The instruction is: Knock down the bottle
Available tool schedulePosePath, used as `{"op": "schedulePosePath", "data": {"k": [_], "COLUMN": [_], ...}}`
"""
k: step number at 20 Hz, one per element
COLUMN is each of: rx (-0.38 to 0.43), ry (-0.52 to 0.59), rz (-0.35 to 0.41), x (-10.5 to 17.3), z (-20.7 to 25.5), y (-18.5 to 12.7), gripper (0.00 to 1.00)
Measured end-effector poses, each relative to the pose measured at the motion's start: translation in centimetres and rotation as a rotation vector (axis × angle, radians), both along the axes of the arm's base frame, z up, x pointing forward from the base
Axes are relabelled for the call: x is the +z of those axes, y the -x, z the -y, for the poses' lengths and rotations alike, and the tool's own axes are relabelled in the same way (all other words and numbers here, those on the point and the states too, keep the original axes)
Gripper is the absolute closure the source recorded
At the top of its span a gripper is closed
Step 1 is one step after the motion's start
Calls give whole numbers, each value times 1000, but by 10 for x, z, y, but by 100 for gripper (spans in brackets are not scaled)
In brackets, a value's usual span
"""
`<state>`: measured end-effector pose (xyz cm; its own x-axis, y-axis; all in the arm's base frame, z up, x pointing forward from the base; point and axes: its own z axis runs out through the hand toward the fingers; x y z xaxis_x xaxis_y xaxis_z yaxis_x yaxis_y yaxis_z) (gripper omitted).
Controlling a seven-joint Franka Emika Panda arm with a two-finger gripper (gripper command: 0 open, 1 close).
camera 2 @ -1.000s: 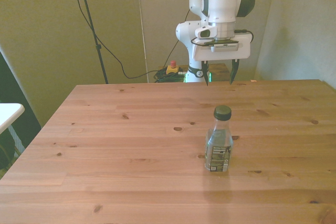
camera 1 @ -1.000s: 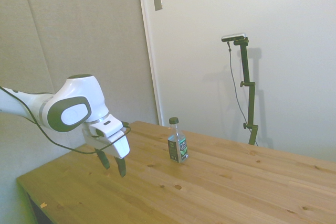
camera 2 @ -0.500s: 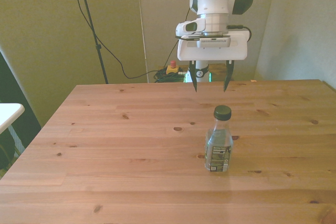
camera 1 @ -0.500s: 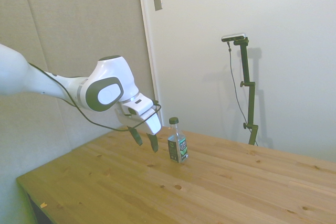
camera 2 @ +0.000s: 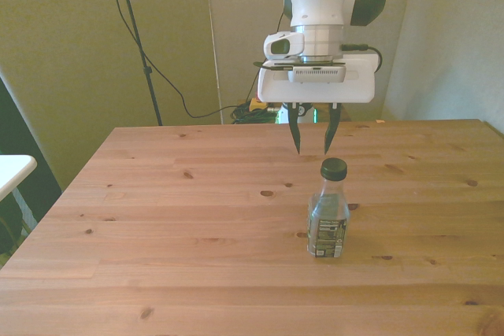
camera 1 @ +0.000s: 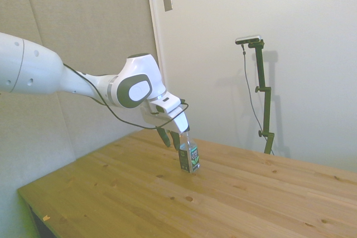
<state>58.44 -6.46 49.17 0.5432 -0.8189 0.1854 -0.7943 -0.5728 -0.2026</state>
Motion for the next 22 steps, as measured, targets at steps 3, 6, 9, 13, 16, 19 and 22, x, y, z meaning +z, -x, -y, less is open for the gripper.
{"op": "schedulePosePath", "data": {"k": [3, 6, 9, 13, 16, 19, 22], "rx": [-7, -18, -30, -59, -96, -141, -189], "ry": [-3, -6, -10, -16, -18, -6, 16], "rz": [1, 8, 18, 31, 49, 58, 70], "x": [0, 0, 3, 6, 11, 9, 0], "z": [-2, -5, -10, -13, -15, -21, -29], "y": [-13, -25, -37, -54, -70, -96, -128], "gripper": [100, 100, 100, 100, 100, 100, 100]}}
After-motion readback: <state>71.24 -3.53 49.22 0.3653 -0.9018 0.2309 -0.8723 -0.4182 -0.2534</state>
